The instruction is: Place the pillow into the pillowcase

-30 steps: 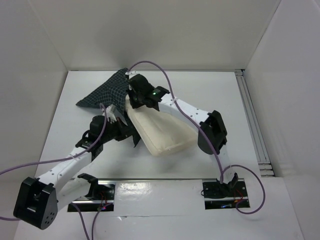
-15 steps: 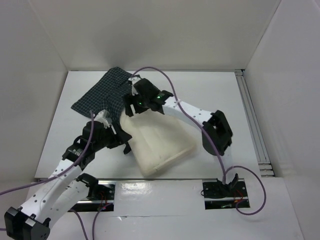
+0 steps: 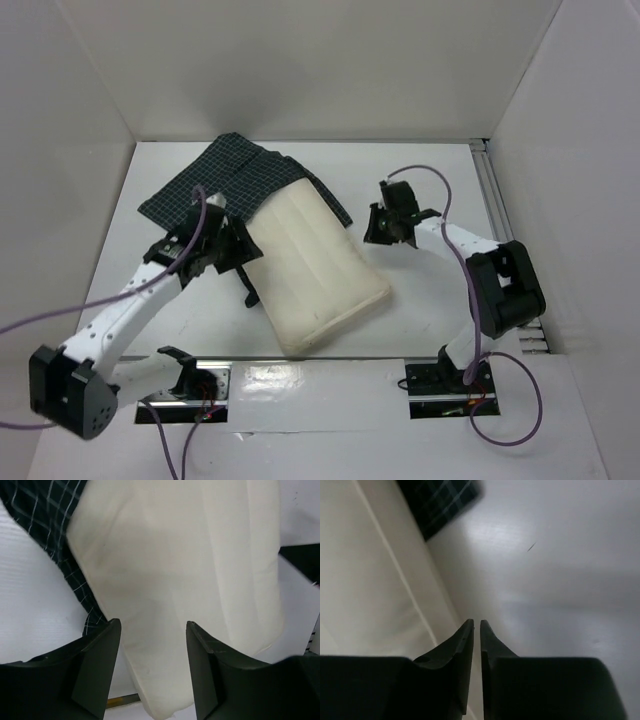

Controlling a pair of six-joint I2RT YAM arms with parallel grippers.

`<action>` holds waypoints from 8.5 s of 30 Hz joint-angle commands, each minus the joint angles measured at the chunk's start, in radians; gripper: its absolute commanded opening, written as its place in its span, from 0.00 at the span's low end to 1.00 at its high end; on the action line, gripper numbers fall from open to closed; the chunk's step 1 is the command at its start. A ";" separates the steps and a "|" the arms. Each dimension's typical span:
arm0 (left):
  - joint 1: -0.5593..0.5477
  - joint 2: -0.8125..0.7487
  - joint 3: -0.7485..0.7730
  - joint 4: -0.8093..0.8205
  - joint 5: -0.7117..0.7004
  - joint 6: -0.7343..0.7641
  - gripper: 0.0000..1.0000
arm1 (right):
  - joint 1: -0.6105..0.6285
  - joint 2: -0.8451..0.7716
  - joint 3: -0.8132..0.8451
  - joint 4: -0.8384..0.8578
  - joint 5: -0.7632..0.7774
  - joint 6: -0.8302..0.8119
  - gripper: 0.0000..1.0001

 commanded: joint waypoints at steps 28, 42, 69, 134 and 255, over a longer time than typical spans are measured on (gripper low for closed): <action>-0.275 0.969 0.758 -0.357 -0.448 0.114 0.72 | 0.112 0.198 0.105 0.273 -0.276 0.068 0.93; -0.140 0.803 0.692 -0.208 -0.196 0.161 0.00 | 0.141 0.349 0.153 0.572 -0.503 0.113 0.00; -0.130 0.743 0.680 -0.176 -0.132 0.161 0.00 | 0.183 0.423 0.372 0.293 -0.258 -0.090 0.02; 0.287 0.309 0.201 -0.017 0.382 0.296 0.83 | 0.295 -0.263 -0.063 -0.257 0.337 0.021 0.00; -0.035 0.270 0.285 -0.134 0.039 0.158 0.75 | 0.319 -0.050 -0.126 0.153 -0.106 0.128 0.00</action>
